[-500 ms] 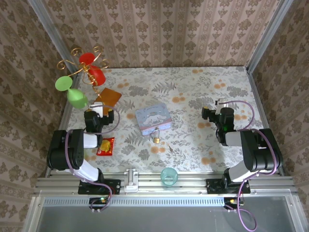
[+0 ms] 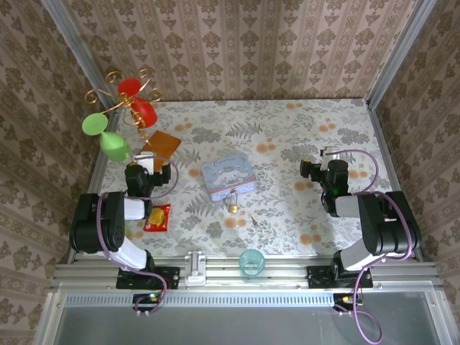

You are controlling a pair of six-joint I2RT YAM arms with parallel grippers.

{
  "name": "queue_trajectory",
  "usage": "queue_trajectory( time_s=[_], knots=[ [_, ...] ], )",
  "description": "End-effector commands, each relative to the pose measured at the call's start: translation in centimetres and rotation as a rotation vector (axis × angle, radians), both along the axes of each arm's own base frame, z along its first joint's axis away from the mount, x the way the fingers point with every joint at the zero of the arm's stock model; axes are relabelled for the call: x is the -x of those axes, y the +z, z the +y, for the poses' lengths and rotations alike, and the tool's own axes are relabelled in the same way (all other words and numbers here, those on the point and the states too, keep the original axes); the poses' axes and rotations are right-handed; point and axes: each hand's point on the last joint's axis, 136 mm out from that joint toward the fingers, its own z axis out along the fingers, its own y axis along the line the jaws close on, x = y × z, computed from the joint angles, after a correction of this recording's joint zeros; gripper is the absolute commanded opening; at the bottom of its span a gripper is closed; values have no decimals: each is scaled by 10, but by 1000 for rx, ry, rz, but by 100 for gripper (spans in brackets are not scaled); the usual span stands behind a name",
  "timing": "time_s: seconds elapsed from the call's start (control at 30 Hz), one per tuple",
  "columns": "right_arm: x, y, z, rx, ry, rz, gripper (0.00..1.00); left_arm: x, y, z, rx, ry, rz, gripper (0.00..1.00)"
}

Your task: Unlock a padlock with a key

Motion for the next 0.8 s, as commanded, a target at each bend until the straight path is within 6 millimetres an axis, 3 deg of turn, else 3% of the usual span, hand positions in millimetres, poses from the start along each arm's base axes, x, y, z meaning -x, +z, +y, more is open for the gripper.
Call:
queue_trajectory(
  time_s=[0.0,0.77],
  knots=[
    [-5,8,-1,22,-4,-30,100,-6,9,-4,-12,-27,-24,100],
    [-4,7,-1,18,-2,-29,100,-6,8,-2,-12,-17,-21,100]
  ],
)
